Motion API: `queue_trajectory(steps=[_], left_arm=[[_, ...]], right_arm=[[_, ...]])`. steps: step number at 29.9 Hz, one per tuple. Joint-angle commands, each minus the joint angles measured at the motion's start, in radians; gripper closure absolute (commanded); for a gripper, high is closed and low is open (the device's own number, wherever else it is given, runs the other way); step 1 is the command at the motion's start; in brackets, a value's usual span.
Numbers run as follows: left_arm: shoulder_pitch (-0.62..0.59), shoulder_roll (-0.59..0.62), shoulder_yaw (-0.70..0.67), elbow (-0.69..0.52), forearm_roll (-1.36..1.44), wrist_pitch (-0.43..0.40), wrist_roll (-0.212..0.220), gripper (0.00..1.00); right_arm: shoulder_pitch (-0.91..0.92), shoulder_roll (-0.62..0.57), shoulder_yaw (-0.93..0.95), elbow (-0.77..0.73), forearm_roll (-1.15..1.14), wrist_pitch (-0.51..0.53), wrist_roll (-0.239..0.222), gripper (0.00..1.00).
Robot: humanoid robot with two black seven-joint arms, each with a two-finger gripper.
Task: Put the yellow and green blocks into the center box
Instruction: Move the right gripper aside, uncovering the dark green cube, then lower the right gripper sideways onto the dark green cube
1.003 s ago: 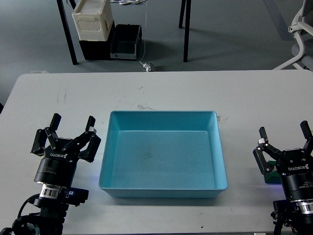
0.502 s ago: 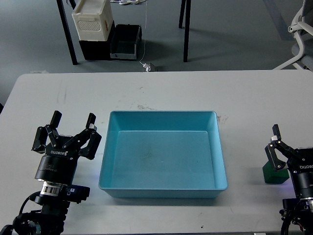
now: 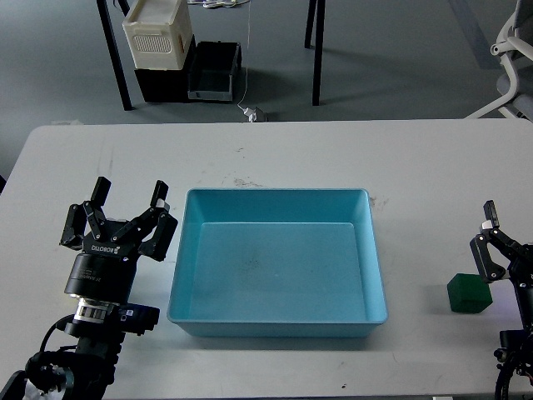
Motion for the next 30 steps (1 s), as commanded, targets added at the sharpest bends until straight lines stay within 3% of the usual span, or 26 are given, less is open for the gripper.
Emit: queue_trajectory(steps=[1,6,9,19,26,30], left_arm=[[0.006,0.000,0.007,-0.003,-0.001,0.000,-0.005,0.00],[0.006,0.000,0.007,-0.003,-0.001,0.000,-0.005,0.00],[0.000,0.000,0.004,-0.003,-0.001,0.000,-0.006,0.00],[-0.011,0.000,-0.004,-0.001,-0.004,0.000,-0.005,0.00],[-0.011,0.000,-0.005,-0.003,-0.004,0.000,-0.005,0.00],[-0.011,0.000,-0.007,-0.003,-0.004,0.000,-0.005,0.00]], right_arm=[[0.000,0.007,-0.028,0.002,0.007,0.000,0.001,0.02],[0.025,0.012,-0.037,0.003,0.007,0.000,0.000,0.00],[0.063,-0.048,-0.032,0.018,-0.006,0.000,-0.002,0.00],[0.134,-0.523,-0.042,0.022,-0.013,0.000,-0.015,0.00],[0.143,-0.776,-0.063,0.020,-0.053,0.000,-0.083,0.00],[0.215,-0.925,-0.118,0.022,-0.194,-0.002,-0.092,0.00]])
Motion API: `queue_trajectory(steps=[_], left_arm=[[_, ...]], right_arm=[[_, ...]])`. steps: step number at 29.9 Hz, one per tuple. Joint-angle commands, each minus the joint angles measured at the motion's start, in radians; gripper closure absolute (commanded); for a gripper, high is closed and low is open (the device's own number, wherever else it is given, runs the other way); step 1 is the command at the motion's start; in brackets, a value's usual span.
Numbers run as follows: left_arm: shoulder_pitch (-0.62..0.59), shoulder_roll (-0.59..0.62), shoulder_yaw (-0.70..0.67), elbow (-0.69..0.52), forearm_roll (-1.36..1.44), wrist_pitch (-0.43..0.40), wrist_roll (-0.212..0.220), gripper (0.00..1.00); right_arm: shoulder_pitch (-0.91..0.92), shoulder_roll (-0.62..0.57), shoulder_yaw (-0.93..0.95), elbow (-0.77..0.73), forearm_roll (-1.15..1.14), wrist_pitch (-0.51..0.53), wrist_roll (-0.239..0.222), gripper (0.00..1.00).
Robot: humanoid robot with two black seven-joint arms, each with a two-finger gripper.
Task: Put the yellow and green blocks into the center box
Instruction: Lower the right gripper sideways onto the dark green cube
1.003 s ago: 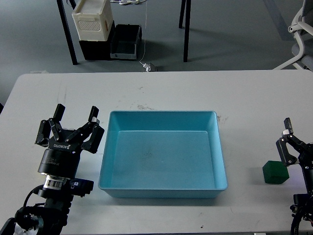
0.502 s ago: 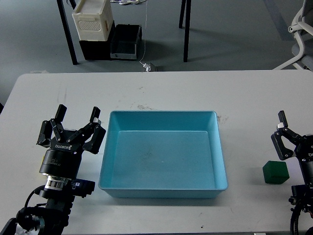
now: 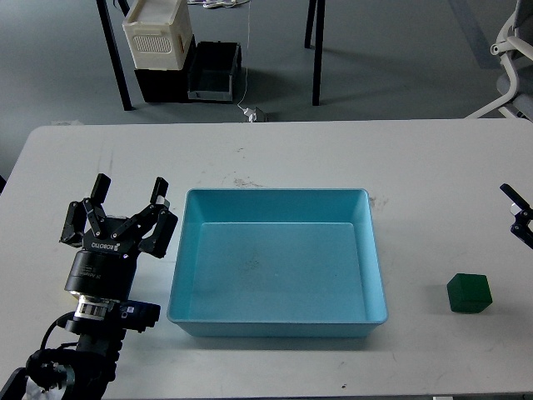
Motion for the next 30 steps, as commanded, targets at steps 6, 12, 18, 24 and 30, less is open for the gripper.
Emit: queue_trajectory(steps=[6,12,18,24,30], left_arm=[[0.000,0.000,-0.003,0.000,0.000,0.000,-0.002,0.00],[0.000,0.000,-0.002,0.000,0.000,0.000,-0.002,0.00],[-0.001,0.000,0.000,0.000,0.000,0.000,0.000,0.00],[-0.003,0.000,0.007,0.001,0.003,0.000,0.000,0.00],[-0.008,0.000,0.010,0.006,0.005,0.000,0.001,0.00]], right_arm=[[0.247,-0.236,-0.228,-0.001,-0.284,-0.076,-0.033,0.00],[0.516,-0.270,-0.496,-0.004,-0.341,-0.087,-0.160,0.00],[0.801,-0.292,-0.748,-0.004,-0.506,-0.078,-0.217,0.00],[0.958,-0.290,-0.955,-0.004,-0.644,-0.071,-0.261,0.00],[0.993,-0.247,-1.059,-0.027,-0.802,-0.070,-0.281,0.00]])
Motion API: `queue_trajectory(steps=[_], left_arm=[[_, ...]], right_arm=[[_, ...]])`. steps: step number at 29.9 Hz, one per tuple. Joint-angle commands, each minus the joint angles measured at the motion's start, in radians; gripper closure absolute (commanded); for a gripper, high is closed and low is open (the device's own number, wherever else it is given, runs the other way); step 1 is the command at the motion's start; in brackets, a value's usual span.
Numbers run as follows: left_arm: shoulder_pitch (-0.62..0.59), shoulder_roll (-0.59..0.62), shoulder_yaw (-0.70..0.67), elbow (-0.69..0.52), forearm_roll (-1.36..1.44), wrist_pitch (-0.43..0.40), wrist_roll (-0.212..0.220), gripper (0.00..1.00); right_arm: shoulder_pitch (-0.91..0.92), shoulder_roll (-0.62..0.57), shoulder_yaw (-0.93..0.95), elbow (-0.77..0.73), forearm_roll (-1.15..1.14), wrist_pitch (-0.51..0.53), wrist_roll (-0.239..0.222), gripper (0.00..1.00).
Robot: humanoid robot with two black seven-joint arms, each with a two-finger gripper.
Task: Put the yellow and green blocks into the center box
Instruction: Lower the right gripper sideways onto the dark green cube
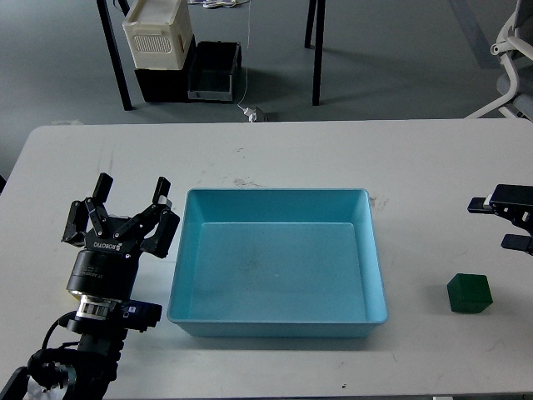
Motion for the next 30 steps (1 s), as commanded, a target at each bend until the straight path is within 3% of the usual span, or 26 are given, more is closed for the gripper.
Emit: queue_trajectory(steps=[1,11,23,30], left_arm=[[-0.002,0.000,0.001,0.005,0.001,0.000,0.000,0.00],[-0.002,0.000,0.001,0.017,0.003,0.000,0.000,0.00],[0.001,0.000,-0.002,0.028,0.003,0.000,-0.001,0.00],[0.002,0.000,-0.001,0.031,0.003,0.000,-0.003,0.00]], right_arm=[[0.012,0.035,-0.056,-0.033,-0.088,0.000,-0.006,0.00],[0.121,0.115,-0.118,-0.124,-0.139,0.070,-0.049,0.00],[0.501,0.201,-0.604,-0.127,-0.214,0.070,-0.099,0.00],[0.511,0.224,-0.647,-0.127,-0.221,0.070,-0.109,0.00]])
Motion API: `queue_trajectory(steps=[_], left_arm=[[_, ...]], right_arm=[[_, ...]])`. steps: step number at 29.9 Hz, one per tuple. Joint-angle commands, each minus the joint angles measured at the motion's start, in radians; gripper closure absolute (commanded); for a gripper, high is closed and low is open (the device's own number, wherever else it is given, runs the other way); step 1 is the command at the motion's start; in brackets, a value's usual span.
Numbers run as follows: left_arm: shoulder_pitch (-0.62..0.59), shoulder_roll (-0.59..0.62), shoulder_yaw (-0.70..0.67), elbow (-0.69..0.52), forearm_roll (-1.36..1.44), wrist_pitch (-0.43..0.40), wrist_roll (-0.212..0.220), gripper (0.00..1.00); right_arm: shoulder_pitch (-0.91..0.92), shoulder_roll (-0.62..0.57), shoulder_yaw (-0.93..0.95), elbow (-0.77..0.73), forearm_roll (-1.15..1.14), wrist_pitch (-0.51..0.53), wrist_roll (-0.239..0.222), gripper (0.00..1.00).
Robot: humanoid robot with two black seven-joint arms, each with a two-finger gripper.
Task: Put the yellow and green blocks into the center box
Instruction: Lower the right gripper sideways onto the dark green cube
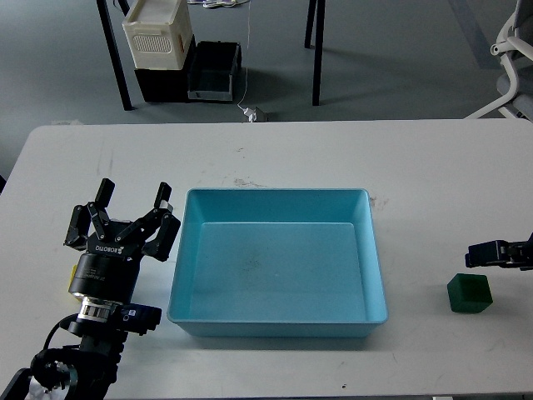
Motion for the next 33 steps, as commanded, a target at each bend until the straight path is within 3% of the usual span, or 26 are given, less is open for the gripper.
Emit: queue_trajectory(steps=[1,14,29,32,33], left_arm=[[0.000,0.000,0.004,0.002,0.000,0.000,0.000,0.00],[-0.001,0.000,0.001,0.011,0.000,0.000,0.001,0.00],[-0.001,0.000,0.007,0.026,0.001,0.000,0.001,0.00],[-0.001,0.000,0.007,0.028,0.001,0.000,0.001,0.00],[-0.001,0.000,0.007,0.029,0.001,0.000,0.001,0.00]], right_arm=[[-0.016,0.026,-0.007,0.000,0.004,0.000,-0.001,0.00],[-0.090,0.149,-0.005,-0.107,0.008,0.000,0.000,0.00],[-0.116,0.187,-0.004,-0.120,0.015,0.000,0.000,0.00],[-0.117,0.187,-0.004,-0.118,0.015,-0.006,0.000,0.05],[-0.116,0.187,-0.002,-0.116,0.015,-0.010,0.000,0.12]])
